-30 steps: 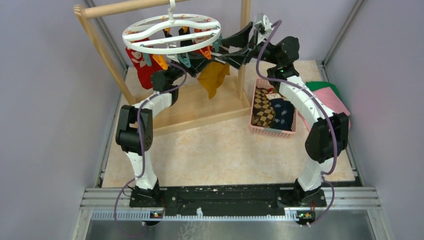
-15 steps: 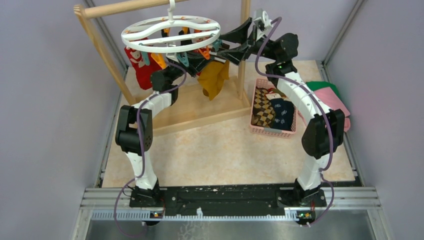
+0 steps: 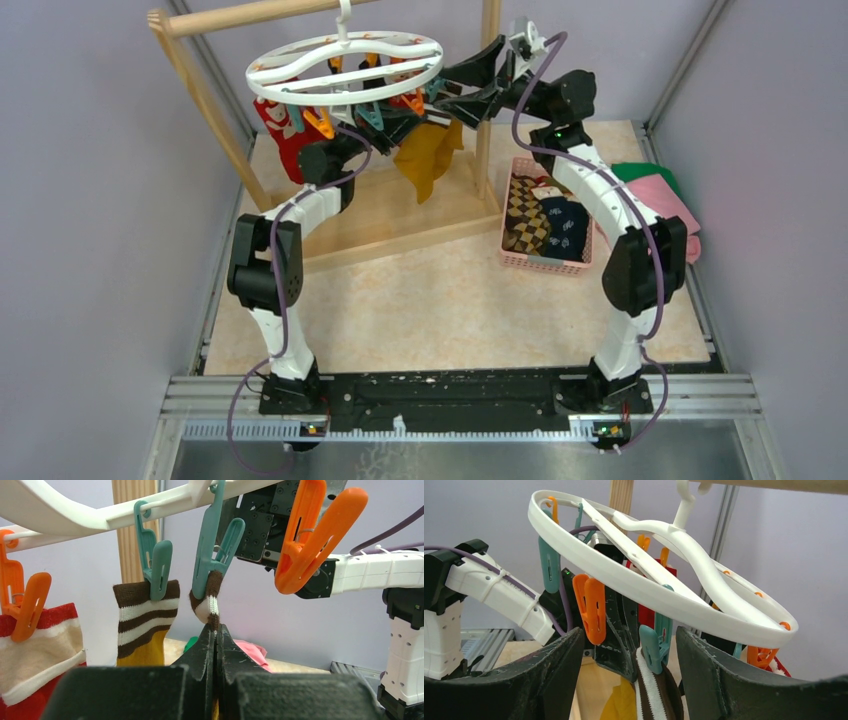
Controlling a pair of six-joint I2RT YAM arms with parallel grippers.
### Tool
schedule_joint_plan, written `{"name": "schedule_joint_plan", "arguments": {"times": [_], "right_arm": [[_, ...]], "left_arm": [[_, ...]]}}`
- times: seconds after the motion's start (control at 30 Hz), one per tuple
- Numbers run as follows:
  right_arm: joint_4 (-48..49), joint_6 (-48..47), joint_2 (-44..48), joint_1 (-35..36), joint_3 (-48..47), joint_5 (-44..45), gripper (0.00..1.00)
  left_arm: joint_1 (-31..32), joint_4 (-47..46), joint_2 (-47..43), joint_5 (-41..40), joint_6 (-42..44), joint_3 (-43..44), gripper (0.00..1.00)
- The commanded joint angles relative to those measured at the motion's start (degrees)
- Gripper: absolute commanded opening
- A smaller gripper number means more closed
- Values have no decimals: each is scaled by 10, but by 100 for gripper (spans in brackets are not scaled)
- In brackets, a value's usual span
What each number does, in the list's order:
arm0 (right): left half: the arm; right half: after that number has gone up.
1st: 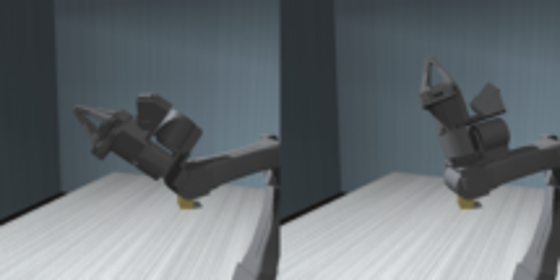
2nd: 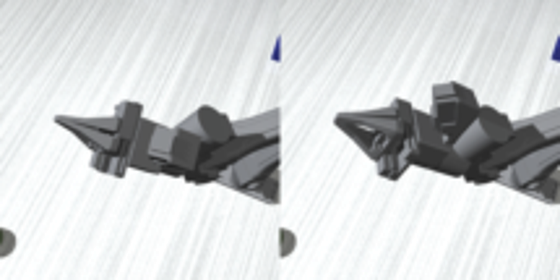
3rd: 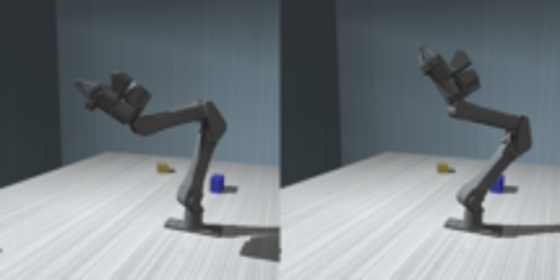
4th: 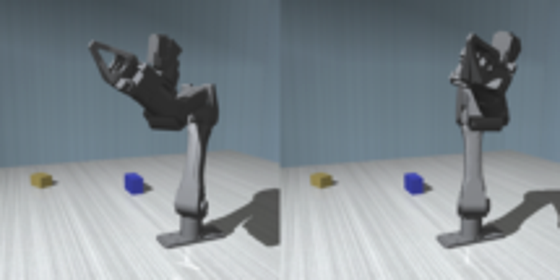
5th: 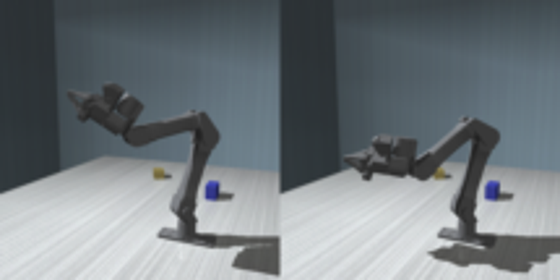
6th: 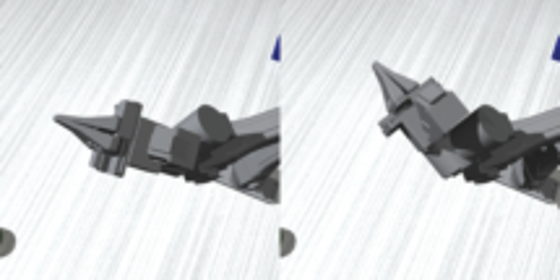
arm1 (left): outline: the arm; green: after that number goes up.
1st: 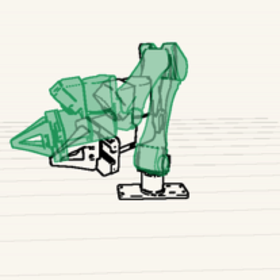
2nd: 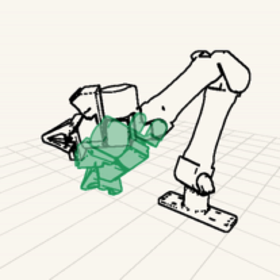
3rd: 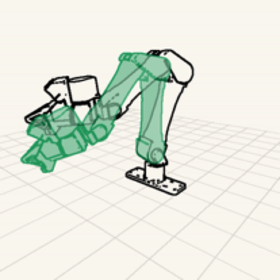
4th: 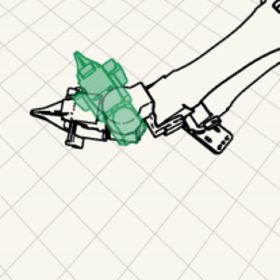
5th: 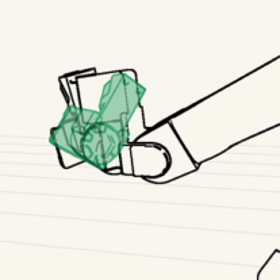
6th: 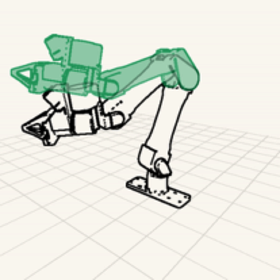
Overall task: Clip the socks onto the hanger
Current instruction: Clamp the sock onto the hanger.
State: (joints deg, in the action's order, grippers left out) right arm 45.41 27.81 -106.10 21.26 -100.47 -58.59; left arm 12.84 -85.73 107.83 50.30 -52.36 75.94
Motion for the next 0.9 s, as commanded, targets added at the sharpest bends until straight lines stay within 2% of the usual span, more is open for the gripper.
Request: {"name": "schedule_joint_plan", "arguments": {"times": [0.0, 0.3, 0.53, 0.87], "right_arm": [[34, 13, -5, -3, 13, 7, 67], [40, -12, 18, -3, 62, 26, 72], [95, 55, -23, -3, 8, 8, 71], [105, 75, -45, 5, -25, 10, 71]], "left_arm": [[-3, -170, -32, 4, 2, -1, 0], [-3, -170, -28, 5, -6, 5, 0], [-2, -170, -22, 11, -22, 16, 0], [-1, -170, -17, -7, -41, 23, 0]]}}
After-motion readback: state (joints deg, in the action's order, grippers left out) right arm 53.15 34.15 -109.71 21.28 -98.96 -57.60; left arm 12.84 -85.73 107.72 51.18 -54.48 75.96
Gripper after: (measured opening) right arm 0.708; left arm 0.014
